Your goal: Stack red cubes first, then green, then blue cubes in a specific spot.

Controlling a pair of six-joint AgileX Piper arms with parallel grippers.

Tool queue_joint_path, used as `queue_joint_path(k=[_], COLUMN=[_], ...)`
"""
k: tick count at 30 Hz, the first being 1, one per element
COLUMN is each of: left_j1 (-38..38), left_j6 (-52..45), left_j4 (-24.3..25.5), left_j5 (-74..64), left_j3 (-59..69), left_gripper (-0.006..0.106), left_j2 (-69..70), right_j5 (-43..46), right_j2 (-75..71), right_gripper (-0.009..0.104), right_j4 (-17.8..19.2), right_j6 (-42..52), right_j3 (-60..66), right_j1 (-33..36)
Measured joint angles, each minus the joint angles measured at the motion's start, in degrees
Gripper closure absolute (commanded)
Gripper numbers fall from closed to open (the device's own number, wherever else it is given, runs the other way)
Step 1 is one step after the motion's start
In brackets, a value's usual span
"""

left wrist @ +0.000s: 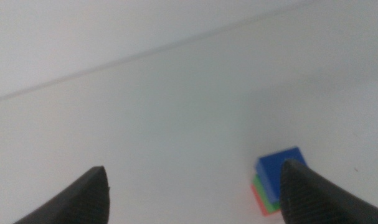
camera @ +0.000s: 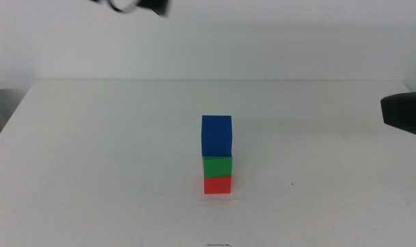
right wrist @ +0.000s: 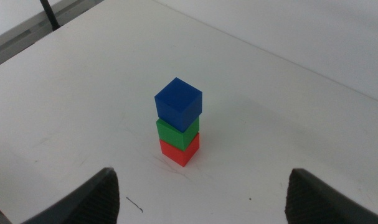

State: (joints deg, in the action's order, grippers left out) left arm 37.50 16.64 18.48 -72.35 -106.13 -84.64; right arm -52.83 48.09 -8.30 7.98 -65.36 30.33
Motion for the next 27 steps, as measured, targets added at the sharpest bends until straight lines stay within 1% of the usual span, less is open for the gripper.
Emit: queue_joint_path(k=[4,12,15,18,22,27], left_j1=[-4.2,-22.8,-27.05,-28.55,-28.69,-28.69], left_j6=[-0.4,-5.03,-5.82,-6.3,-6.48,-6.48], left_j4=[0.42,-2.87,-2.97,-2.07,-1.27,-2.63], left_j5=[0.0,1.57,6.29,10.31,13.12,17.51], left_j3=[2.4,15.67,20.7,24.72,26.77,26.82], left_gripper=[0.007,0.007,0.007,0.007,0.007,0.007], left_j2=[5.96,19.62,24.43,27.77,29.61,29.62], right_j5=[0.0,0.0,0.0,0.0,0.0,0.0], right_j2=[0.0,0.0,0.0,0.0,0.0,0.0], right_gripper=[0.026,0.026,0.026,0.026,0.026,0.026], right_j4=[0.05,0.15,0.15,0.15,0.15,0.15], right_j6=[0.0,0.0,0.0,0.0,0.0,0.0], right_j3=[0.0,0.0,0.0,0.0,0.0,0.0], right_j1=[0.0,0.0,0.0,0.0,0.0,0.0])
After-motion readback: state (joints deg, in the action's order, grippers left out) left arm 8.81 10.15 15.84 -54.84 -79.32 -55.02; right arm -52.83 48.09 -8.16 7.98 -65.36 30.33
